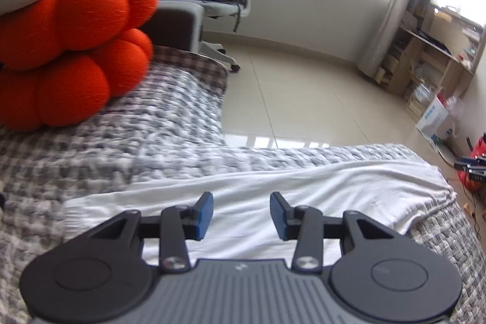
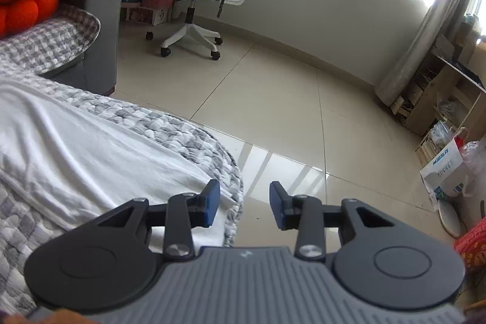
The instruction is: Fold clothes
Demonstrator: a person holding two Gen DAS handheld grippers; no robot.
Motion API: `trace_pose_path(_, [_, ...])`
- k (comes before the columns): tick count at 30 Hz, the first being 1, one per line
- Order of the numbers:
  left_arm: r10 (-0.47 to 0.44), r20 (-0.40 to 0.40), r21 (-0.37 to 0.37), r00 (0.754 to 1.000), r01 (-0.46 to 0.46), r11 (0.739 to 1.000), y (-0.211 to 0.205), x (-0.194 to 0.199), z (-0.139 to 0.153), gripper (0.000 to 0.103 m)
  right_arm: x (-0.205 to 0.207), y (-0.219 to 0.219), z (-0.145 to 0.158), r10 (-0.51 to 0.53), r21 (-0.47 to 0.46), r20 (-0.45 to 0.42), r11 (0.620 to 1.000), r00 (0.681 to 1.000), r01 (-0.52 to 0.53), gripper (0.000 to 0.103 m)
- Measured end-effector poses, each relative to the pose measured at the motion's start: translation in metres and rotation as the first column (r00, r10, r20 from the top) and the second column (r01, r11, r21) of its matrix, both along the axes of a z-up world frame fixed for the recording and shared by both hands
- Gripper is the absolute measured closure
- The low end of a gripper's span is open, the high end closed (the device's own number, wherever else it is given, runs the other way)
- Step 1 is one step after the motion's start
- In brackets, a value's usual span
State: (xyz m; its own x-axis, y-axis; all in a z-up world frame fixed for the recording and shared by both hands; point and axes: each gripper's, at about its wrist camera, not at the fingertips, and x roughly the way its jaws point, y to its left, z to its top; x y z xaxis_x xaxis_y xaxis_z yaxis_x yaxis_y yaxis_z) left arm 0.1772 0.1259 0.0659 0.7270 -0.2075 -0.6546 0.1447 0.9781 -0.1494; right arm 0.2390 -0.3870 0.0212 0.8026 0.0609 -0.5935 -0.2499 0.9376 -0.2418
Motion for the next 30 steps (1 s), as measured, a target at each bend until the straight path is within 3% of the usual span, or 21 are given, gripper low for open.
trace_pose_path(7, [-0.008, -0.076, 0.019, 0.997, 0.009, 1.0, -0.036, 0.022, -0.026, 0.061, 0.026, 0.007, -0.016, 0.119, 0.062, -0.083, 0.991, 0.989, -0.114, 0.064])
trace_pose_path(9, [-0.005, -0.09, 0.054, 0.996, 0.01, 0.998, -0.043, 0.024, -0.034, 0.061, 0.029, 0.009, -0.018, 0.165, 0.075, -0.093, 0.984, 0.982, -0.159, 0.064])
trace_pose_path(15, [-0.004, -0.075, 0.096, 0.997, 0.011, 0.995, -0.044, 0.022, -0.039, 0.061, 0.034, 0.012, -0.019, 0.303, 0.126, -0.109, 0.949, 0.947, -0.289, 0.064])
trace_pose_path(18, [-0.003, -0.067, 0.116, 0.998, 0.011, 0.993, -0.044, 0.021, -0.041, 0.06, 0.031, 0.015, -0.02, 0.342, 0.119, -0.121, 0.937, 0.932, -0.329, 0.083])
trace_pose_path(19, [-0.003, -0.064, 0.123, 0.998, 0.011, 0.992, -0.044, 0.02, -0.042, 0.06, 0.029, 0.014, -0.02, 0.342, 0.122, -0.118, 0.937, 0.932, -0.328, 0.1])
trace_pose_path(20, [-0.003, -0.062, 0.13, 0.998, 0.011, 0.991, -0.044, 0.02, -0.043, 0.06, 0.026, 0.016, -0.019, 0.343, 0.112, -0.112, 0.937, 0.933, -0.331, 0.103])
trace_pose_path(27, [-0.015, -0.043, 0.172, 0.999, 0.022, 0.985, -0.048, 0.018, -0.046, 0.058, -0.018, 0.021, -0.016, 0.433, 0.03, -0.065, 0.901, 0.899, -0.432, 0.103])
trace_pose_path(30, [-0.01, -0.044, 0.167, 0.999, 0.018, 0.986, -0.048, 0.02, -0.046, 0.057, -0.003, 0.025, -0.018, 0.435, 0.014, -0.087, 0.9, 0.896, -0.435, 0.096])
